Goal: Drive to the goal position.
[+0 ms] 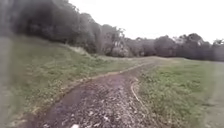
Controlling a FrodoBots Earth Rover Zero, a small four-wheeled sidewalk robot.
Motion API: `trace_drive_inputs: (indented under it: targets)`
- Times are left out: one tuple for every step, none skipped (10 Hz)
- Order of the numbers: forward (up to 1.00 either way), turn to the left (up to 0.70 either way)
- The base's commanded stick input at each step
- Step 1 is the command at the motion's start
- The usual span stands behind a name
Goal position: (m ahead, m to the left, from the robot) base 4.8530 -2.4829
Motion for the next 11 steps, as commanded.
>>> trace_drive_inputs:
  targets:
    - [1.00,-0.40]
    - [1.00,-0.40]
    - [1.00,-0.40]
    - [1.00,-0.40]
    - [1.00,-0.40]
    - [1.00,-0.40]
    - [1.00,-0.40]
    - [1.00,-0.12]
    - [1.00,-0.17]
    - [1.00,-0.26]
    - [1.00,-0.35]
